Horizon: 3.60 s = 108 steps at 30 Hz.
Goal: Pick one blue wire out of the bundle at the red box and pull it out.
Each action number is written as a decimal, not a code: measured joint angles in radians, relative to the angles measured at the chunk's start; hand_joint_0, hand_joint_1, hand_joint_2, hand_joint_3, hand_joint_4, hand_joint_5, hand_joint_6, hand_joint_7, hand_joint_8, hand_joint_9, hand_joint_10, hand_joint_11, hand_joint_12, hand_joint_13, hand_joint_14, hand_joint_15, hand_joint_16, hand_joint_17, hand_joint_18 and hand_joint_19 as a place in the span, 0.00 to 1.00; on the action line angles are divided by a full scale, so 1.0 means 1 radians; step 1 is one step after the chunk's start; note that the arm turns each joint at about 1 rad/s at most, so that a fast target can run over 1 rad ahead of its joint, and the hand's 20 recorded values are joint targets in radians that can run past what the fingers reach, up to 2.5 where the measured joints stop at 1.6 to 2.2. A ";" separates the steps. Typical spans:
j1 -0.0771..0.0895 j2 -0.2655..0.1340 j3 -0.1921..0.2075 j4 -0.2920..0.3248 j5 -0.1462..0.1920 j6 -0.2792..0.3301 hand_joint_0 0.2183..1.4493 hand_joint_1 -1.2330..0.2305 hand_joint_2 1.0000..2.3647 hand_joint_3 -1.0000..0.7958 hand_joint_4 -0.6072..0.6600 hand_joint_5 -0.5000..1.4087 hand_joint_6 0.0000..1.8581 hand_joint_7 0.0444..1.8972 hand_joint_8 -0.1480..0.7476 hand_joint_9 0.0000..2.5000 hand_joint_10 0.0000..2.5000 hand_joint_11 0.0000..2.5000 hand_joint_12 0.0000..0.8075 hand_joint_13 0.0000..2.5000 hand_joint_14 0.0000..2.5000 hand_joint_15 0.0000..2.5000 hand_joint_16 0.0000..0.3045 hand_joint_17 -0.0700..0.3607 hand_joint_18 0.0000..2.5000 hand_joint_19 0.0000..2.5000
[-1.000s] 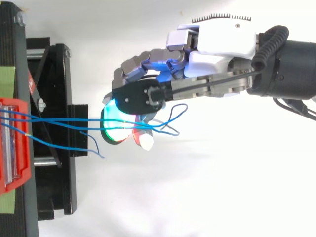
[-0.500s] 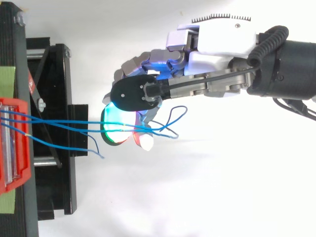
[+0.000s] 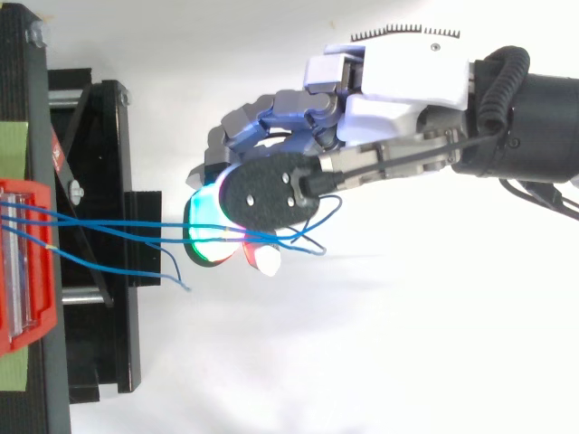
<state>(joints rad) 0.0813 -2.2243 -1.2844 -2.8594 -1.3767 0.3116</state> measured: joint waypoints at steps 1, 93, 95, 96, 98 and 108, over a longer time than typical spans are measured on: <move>0.000 0.000 0.000 0.000 0.000 0.000 0.21 0.32 0.00 0.28 0.69 0.18 0.44 0.63 0.54 0.37 0.01 0.40 0.54 0.10 0.00 0.04 0.23 0.52 0.09 0.11; -0.008 0.029 0.006 -0.002 0.097 -0.314 0.28 0.32 0.02 0.48 0.62 0.20 0.45 0.67 0.51 0.39 0.01 0.40 0.51 0.12 0.00 0.04 0.20 0.49 0.10 0.11; -0.008 0.029 0.006 -0.002 0.098 -0.322 0.28 0.32 0.02 0.48 0.62 0.20 0.45 0.67 0.51 0.39 0.01 0.40 0.51 0.12 0.00 0.04 0.20 0.49 0.10 0.11; -0.008 0.029 0.006 -0.002 0.098 -0.326 0.28 0.32 0.02 0.49 0.62 0.20 0.45 0.67 0.52 0.39 0.01 0.40 0.51 0.12 0.00 0.04 0.20 0.49 0.10 0.11; -0.008 0.029 0.006 -0.001 0.100 -0.330 0.28 0.32 0.02 0.48 0.62 0.20 0.45 0.66 0.52 0.39 0.01 0.40 0.51 0.12 0.00 0.04 0.20 0.49 0.10 0.11; -0.007 0.028 0.006 -0.003 0.104 -0.325 0.27 0.36 0.01 0.45 0.65 0.20 0.45 0.65 0.52 0.39 0.01 0.40 0.51 0.11 0.00 0.05 0.21 0.49 0.09 0.12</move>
<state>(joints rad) 0.0740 -2.1960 -1.2779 -2.8622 -1.2732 -0.0130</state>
